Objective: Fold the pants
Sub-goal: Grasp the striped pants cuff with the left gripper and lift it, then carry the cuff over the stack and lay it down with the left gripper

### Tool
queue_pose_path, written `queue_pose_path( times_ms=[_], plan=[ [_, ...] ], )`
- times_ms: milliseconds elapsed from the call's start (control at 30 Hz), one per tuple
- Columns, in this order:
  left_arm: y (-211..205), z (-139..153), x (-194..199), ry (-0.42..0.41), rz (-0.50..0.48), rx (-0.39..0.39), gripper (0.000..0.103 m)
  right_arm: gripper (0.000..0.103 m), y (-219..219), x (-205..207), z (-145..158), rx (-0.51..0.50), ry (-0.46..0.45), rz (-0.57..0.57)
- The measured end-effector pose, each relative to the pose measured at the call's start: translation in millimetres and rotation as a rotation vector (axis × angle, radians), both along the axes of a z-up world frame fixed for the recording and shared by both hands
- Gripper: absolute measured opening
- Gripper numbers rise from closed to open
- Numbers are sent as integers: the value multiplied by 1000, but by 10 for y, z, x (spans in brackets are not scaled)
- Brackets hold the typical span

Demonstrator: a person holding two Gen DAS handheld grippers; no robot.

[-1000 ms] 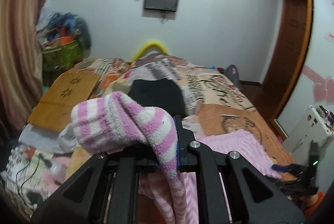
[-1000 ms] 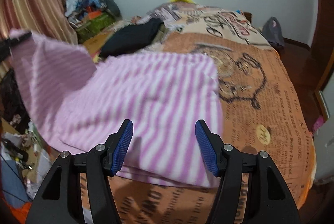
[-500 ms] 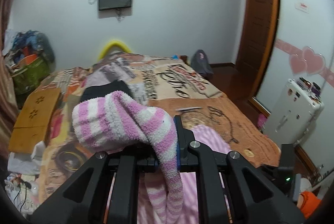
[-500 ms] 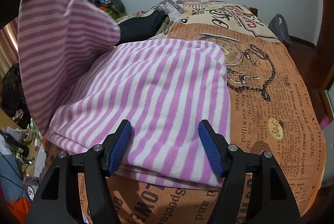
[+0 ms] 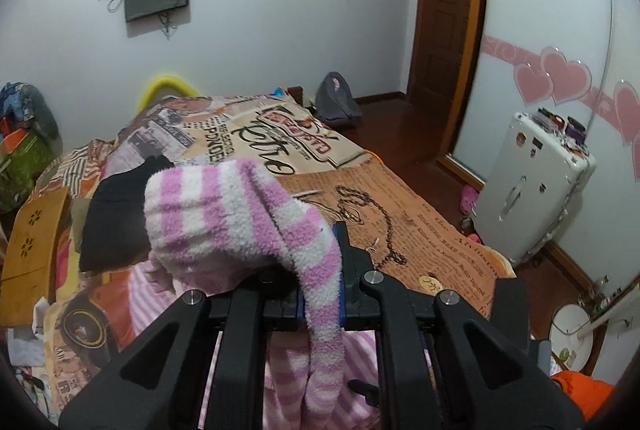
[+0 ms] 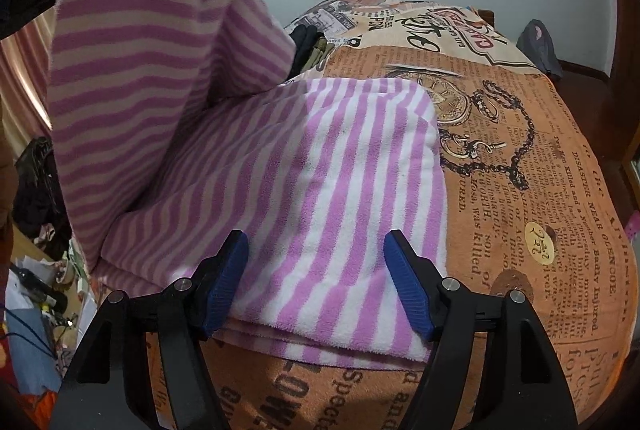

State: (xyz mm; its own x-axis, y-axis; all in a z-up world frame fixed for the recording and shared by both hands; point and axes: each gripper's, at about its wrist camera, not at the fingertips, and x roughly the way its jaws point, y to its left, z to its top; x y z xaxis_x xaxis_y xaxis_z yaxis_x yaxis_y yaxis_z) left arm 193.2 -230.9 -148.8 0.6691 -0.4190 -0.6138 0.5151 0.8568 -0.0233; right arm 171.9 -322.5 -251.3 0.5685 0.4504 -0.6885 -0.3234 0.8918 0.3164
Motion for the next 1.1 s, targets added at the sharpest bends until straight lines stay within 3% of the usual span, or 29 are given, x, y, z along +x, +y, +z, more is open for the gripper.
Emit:
queue_pose_path(
  times_ms=[167, 400, 600, 767, 900, 1000, 1100],
  plan=[
    [-193, -179, -6, 32, -62, 55, 11, 66, -275, -157, 155, 53, -20, -43],
    [-468, -425, -115, 64, -132, 116, 11, 66, -686, -302, 219, 14, -24, -142],
    [-625, -681, -159, 141, -159, 144, 12, 66, -871, -392, 161, -4, -8, -194],
    [-761, -921, -228, 196, -179, 182, 21, 66, -1032, -482, 148, 20, -6, -237],
    [-798, -1031, -260, 235, -192, 195, 33, 66, -1095, -511, 177, 36, -14, -257],
    [-780, -1009, -299, 267, -213, 171, 55, 66, -1120, -528, 210, 38, -22, -260],
    [-743, -877, -351, 251, -213, 145, 58, 66, -1145, -539, 244, 33, -30, -265]
  ],
)
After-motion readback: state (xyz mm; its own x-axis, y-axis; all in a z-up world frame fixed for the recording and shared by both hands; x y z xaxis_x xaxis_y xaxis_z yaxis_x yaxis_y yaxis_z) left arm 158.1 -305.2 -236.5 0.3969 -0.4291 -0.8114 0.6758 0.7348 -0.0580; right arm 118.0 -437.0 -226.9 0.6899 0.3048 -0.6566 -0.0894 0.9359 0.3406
